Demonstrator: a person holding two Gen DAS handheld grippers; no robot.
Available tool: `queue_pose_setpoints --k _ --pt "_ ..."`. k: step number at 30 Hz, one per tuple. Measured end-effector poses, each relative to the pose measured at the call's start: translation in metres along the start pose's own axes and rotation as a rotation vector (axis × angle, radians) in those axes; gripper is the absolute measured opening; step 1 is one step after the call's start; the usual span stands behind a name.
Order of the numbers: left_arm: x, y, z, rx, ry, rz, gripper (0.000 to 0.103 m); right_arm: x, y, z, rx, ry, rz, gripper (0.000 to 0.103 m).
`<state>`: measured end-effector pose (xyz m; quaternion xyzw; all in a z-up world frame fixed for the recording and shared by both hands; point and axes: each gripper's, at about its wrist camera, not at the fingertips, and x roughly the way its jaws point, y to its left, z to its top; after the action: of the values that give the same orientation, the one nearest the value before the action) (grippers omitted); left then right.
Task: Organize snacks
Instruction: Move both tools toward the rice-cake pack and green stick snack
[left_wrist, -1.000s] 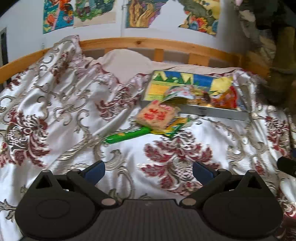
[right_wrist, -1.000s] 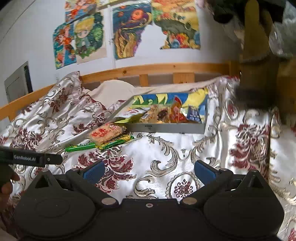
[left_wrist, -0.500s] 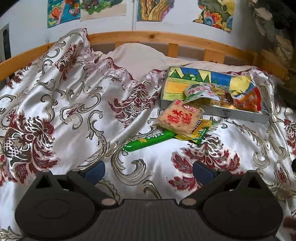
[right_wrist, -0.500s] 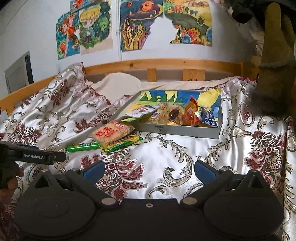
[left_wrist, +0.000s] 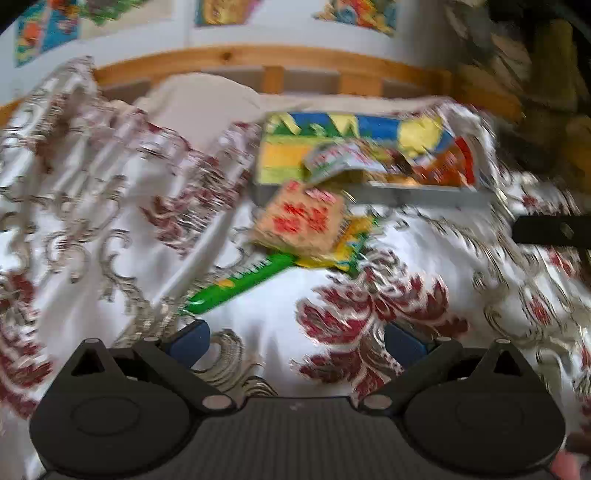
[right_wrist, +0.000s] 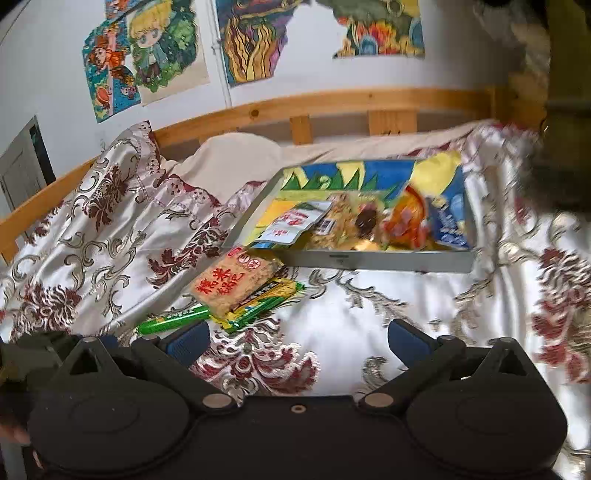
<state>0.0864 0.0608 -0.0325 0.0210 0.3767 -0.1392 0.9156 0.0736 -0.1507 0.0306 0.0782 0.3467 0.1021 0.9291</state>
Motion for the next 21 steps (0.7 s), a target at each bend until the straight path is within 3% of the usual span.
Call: queue_pose_setpoints --k 4,9,16,21 --pt "0.009 0.005 0.002 0.048 0.014 -0.040 0.103 0.025 -0.002 0.006 0.032 0.047 0.047 0.102" --pt "0.022 0.024 0.012 -0.012 0.014 -0.062 0.103 0.049 0.003 0.007 0.031 0.093 0.099 0.102" --pt "0.032 0.040 0.029 0.018 -0.041 -0.064 0.102 0.081 0.007 0.003 0.029 0.109 0.208 0.096" --pt "0.049 0.054 0.033 -0.019 -0.012 -0.181 0.102 0.103 0.008 0.007 0.032 0.107 0.262 0.092"
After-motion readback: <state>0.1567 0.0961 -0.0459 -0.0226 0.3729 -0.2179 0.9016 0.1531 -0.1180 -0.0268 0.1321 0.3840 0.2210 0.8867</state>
